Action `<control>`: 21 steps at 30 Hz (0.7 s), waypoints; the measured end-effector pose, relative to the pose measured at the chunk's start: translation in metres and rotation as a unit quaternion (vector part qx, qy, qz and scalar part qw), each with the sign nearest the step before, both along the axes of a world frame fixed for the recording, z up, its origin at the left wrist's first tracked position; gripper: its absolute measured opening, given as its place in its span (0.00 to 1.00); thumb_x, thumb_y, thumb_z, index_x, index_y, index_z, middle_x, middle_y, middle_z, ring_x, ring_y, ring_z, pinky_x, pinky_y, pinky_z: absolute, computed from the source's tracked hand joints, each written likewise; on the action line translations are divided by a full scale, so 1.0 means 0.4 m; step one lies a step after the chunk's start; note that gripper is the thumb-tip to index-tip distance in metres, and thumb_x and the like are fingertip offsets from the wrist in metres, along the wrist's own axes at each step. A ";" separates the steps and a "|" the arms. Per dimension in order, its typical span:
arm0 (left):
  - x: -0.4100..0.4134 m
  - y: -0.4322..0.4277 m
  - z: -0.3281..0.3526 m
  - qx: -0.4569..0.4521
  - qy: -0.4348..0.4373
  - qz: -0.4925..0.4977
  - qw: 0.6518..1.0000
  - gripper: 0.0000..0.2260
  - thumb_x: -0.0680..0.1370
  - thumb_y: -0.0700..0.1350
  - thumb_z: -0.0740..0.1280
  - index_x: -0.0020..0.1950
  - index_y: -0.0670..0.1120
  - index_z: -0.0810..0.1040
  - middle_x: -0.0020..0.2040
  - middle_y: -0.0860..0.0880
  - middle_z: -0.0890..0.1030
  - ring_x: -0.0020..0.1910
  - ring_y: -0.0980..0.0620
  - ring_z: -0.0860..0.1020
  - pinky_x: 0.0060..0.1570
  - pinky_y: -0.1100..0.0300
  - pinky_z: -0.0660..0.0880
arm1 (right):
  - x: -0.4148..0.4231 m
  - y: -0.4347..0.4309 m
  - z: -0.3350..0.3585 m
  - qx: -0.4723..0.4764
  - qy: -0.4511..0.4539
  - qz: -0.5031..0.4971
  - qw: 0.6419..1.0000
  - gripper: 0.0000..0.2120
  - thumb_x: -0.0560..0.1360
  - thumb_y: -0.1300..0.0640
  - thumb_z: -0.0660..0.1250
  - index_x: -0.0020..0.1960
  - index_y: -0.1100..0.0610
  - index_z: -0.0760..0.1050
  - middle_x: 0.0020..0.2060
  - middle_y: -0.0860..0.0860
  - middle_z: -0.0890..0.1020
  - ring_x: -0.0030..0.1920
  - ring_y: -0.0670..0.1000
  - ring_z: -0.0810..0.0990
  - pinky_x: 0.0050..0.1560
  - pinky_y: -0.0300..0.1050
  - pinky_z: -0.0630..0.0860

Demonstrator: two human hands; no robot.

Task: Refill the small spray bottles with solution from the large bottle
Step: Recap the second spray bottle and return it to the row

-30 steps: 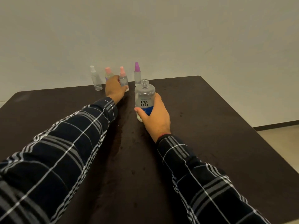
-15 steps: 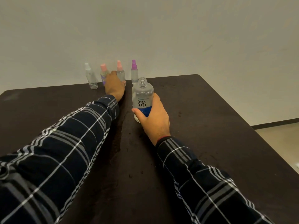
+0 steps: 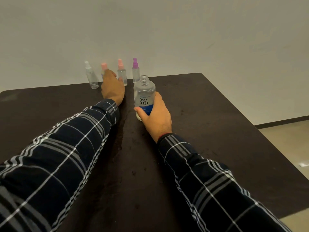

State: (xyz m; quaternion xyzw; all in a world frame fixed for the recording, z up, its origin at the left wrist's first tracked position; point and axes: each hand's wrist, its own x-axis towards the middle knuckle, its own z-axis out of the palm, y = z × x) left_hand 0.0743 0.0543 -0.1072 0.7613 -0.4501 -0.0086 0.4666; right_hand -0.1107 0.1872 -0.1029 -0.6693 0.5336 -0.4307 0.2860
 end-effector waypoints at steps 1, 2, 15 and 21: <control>-0.001 0.002 0.003 -0.008 -0.001 0.012 1.000 0.10 0.81 0.48 0.65 0.58 0.47 0.69 0.55 0.46 0.78 0.51 0.44 0.79 0.47 0.53 0.71 | -0.001 0.000 -0.002 -0.001 0.001 -0.002 1.000 0.31 0.72 0.46 0.74 0.70 0.49 0.65 0.64 0.45 0.76 0.65 0.47 0.75 0.63 0.45 0.72; -0.001 0.003 0.009 -0.015 0.000 0.018 1.000 0.10 0.81 0.47 0.65 0.60 0.47 0.68 0.57 0.46 0.78 0.52 0.44 0.79 0.47 0.53 0.72 | -0.001 -0.001 -0.003 -0.002 0.002 -0.003 1.000 0.31 0.72 0.45 0.74 0.70 0.48 0.65 0.64 0.45 0.76 0.65 0.47 0.75 0.63 0.44 0.72; 0.029 -0.022 0.028 0.019 0.055 0.058 0.997 0.19 0.82 0.47 0.64 0.70 0.47 0.63 0.61 0.43 0.80 0.59 0.41 0.79 0.58 0.47 0.75 | 0.001 -0.009 -0.005 0.011 0.014 -0.004 1.000 0.32 0.72 0.44 0.74 0.71 0.47 0.64 0.66 0.44 0.75 0.66 0.47 0.74 0.64 0.44 0.71; 0.069 -0.042 0.042 0.028 0.097 0.096 0.990 0.19 0.82 0.50 0.62 0.69 0.44 0.65 0.59 0.43 0.79 0.58 0.41 0.79 0.57 0.47 0.76 | 0.002 -0.009 -0.007 0.017 0.008 -0.001 1.000 0.32 0.72 0.44 0.74 0.71 0.47 0.63 0.65 0.43 0.75 0.66 0.46 0.74 0.62 0.41 0.70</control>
